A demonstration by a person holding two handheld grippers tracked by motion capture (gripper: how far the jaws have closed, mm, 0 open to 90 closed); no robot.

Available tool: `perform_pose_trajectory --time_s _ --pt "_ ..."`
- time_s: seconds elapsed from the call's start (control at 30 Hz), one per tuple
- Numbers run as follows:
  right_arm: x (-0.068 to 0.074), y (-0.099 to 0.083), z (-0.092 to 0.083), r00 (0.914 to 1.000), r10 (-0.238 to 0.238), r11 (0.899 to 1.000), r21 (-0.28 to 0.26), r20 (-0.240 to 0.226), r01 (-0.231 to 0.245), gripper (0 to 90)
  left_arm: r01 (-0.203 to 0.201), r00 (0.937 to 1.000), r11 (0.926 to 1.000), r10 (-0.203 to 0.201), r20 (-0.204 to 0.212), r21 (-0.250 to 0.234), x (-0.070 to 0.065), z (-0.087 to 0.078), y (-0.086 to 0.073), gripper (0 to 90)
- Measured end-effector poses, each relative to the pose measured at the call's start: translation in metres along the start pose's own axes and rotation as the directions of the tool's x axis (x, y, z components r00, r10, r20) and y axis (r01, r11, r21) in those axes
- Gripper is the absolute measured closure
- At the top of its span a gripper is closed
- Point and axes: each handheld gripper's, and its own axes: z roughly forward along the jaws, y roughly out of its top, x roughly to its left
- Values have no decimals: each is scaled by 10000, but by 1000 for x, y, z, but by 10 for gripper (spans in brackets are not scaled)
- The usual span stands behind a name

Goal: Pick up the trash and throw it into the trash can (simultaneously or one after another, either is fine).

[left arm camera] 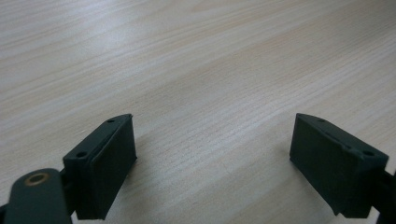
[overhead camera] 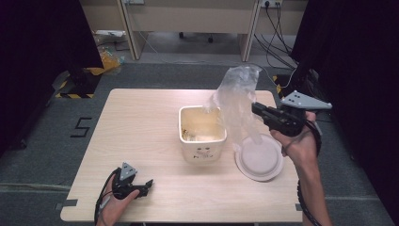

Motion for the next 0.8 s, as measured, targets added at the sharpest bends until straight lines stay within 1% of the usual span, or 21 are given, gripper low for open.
perform_pose_trajectory --time_s 0.03,0.07,0.1,0.13,0.17,0.2,0.23,0.27,0.3,0.33,0.37,0.43,0.47,0.53,0.57,0.63,0.67,0.7,0.73,0.77,0.8 --pt "0 0 0 10000 0 10000 0 0 0 875 0 10000 10000 0 0 0 0 0 0 136" --pt "3 5 12 9999 -72 10000 51 -90 73 875 -29 10000 10000 29 2 39 0 0 0 136" --pt "3 5 12 9999 -72 10000 51 -90 73 875 -29 10000 10000 29 2 39 0 0 0 135" --pt "4 8 17 9999 -109 9999 91 -109 110 875 -27 10000 10000 27 4 37 0 0 0 135" --pt "7 12 29 9998 -212 9995 241 -56 213 876 -28 10000 10000 28 3 36 0 0 0 135" --pt "7 12 29 9998 -212 9995 241 -56 213 876 -25 10000 10000 25 5 36 0 0 0 135" --pt "7 13 35 9997 -209 9993 302 -96 212 876 -28 10000 10000 28 6 42 0 0 0 135" --pt "9 14 48 9996 -251 9982 537 -124 257 876 -26 10000 10000 26 4 38 0 0 0 136" --pt "9 14 54 9994 -336 9972 665 -93 342 876 -7 10000 10000 7 13 37 0 0 0 135" --pt "10 14 60 9990 -435 9960 781 -60 438 875 -10 10000 10000 10 10 39 0 0 0 135" --pt "10 14 60 9990 -435 9960 781 -60 438 875 -10 10000 10000 10 10 39 0 0 0 136" --pt "11 11 72 9987 -512 9932 1043 -23 511 876 -26 10000 10000 26 12 55 0 0 0 135" --pt "10 7 82 9986 -528 9906 1264 46 518 876 -27 10000 10000 27 10 53 0 0 0 135" --pt "10 1 92 9981 -603 9869 1509 137 575 876 -37 10000 10000 37 10 66 0 -1 0 136" --pt "10 1 92 9981 -603 9869 1509 137 575 876 -20 10000 10000 20 7 54 0 0 0 136" --pt "11 -7 105 9984 -570 9817 1820 -35 567 875 -8 10000 10000 8 6 47 0 0 0 136" --pt "11 -7 105 9984 -570 9817 1820 -35 567 875 -19 10000 10000 19 7 53 0 0 0 136" --pt "14 -12 113 9976 -651 9760 2069 -216 681 876 -20 10000 10000 20 6 53 0 0 0 136" --pt "14 -12 113 9976 -651 9760 2069 -216 681 876 -10 10000 10000 10 5 46 0 0 0 136" --pt "19 -17 122 9969 -680 9691 2347 -395 754 875 -10 10000 10000 10 13 58 0 -1 0 136" --pt "19 -17 122 9969 -680 9691 2347 -395 754 875 -14 10000 10000 14 5 49 0 0 0 136"
